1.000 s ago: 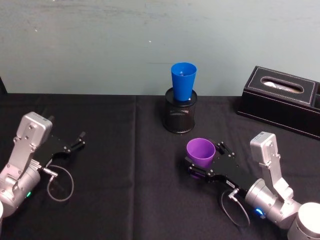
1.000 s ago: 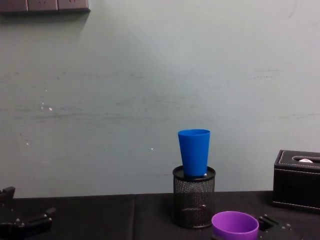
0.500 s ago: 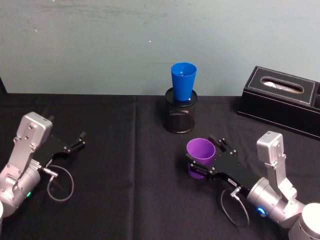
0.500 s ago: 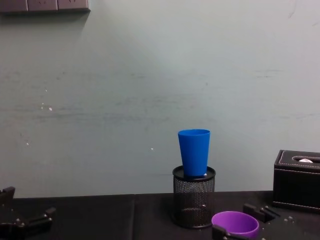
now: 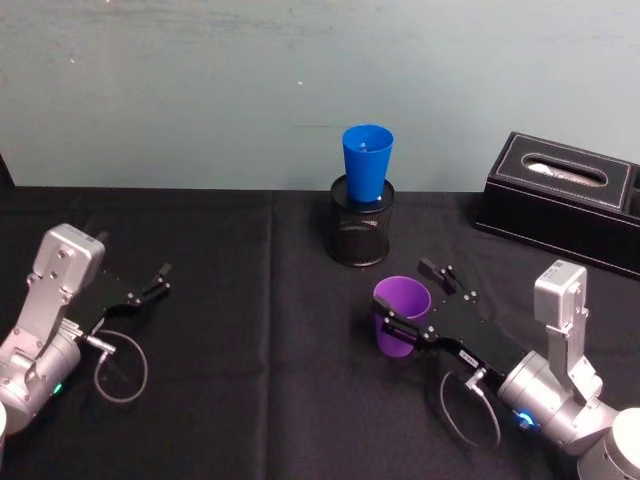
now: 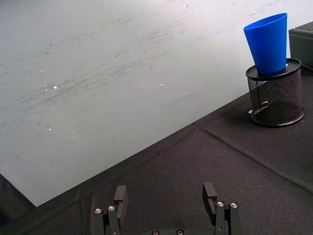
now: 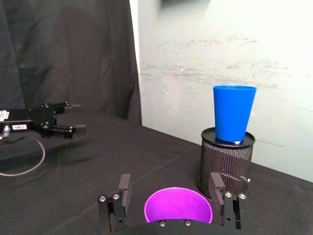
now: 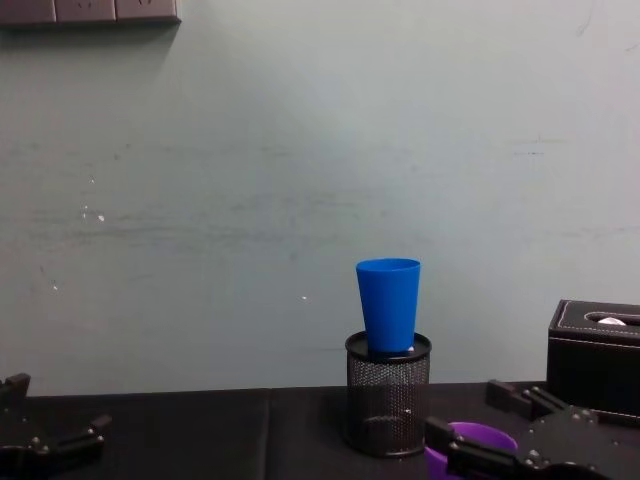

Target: Pick up one cup with a gripper and tap it against the other cup.

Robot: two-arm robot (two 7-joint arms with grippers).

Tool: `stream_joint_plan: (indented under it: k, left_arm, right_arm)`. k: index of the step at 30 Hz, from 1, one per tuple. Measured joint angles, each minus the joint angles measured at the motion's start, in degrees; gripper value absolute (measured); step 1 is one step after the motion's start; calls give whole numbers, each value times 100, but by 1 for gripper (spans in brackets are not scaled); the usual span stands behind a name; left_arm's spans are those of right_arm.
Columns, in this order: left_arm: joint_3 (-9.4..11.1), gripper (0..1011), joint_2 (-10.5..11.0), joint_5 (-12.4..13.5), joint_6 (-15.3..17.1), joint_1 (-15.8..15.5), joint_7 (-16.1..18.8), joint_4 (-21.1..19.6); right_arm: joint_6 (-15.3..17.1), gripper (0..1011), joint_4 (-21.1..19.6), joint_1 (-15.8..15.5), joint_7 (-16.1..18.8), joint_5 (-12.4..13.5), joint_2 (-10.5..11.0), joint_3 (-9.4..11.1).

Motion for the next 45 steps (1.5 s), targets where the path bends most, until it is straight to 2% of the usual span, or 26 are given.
stream_joint_plan:
  k: [11, 17, 22, 27, 37, 45]
  left_arm:
    - [0, 1011, 0, 0, 0, 0, 0, 0]
    - [0, 1011, 0, 0, 0, 0, 0, 0]
    - [0, 1011, 0, 0, 0, 0, 0, 0]
    - [0, 1012, 0, 0, 0, 0, 0, 0]
    - [0, 1011, 0, 0, 0, 0, 0, 0]
    - [0, 1012, 0, 0, 0, 0, 0, 0]
  right_arm:
    - [-134, 1003, 3, -18, 46, 86, -21, 25]
    - [-168, 1003, -14, -45, -89, 88, -63, 90]
    - [-188, 1003, -14, -72, -267, 84, -128, 196]
    - [-210, 1003, 2, -107, -582, 78, -252, 405]
    - [-171, 1003, 51, -136, -975, 45, -437, 710]
    - [16, 1003, 71, -146, -1392, -295, -546, 831]
